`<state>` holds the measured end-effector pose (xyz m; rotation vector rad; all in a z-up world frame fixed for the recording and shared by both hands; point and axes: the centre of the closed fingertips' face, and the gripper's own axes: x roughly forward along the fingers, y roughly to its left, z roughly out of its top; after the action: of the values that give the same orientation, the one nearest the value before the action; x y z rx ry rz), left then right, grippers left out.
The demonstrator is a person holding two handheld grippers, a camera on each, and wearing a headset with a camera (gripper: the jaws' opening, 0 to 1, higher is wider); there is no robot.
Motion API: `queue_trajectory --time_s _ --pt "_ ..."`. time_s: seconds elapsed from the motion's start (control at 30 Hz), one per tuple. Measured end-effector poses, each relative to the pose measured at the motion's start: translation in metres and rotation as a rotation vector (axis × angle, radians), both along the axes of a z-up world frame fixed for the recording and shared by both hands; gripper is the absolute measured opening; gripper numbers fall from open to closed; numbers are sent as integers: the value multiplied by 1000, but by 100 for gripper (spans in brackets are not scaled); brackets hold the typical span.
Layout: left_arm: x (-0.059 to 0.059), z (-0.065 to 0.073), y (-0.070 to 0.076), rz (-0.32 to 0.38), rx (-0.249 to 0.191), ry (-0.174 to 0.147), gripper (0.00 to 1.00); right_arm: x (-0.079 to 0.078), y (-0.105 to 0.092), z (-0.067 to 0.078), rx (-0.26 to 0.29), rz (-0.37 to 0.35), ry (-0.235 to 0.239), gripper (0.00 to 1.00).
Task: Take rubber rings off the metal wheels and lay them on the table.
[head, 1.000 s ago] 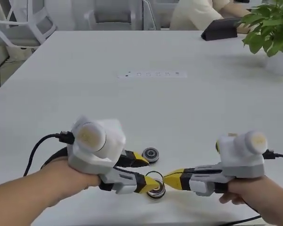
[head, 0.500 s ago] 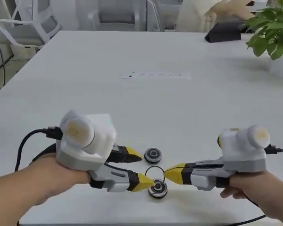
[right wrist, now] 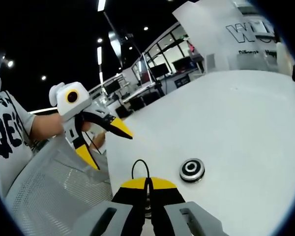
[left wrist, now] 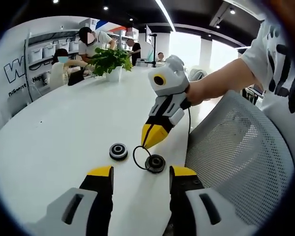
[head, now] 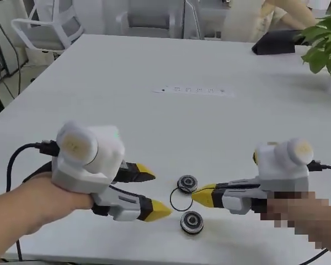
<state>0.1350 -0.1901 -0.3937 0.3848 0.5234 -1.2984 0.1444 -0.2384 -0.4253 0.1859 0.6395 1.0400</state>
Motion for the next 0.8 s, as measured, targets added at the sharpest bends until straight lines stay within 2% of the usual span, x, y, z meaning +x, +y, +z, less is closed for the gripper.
queue_trajectory --time_s 0.33,0.8 --pt "7 6 18 38 -5 -18 47 7 10 -9 -56 42 -1 0" --pt "10 10 30 59 1 -27 51 17 32 -20 -120 79 5 0"
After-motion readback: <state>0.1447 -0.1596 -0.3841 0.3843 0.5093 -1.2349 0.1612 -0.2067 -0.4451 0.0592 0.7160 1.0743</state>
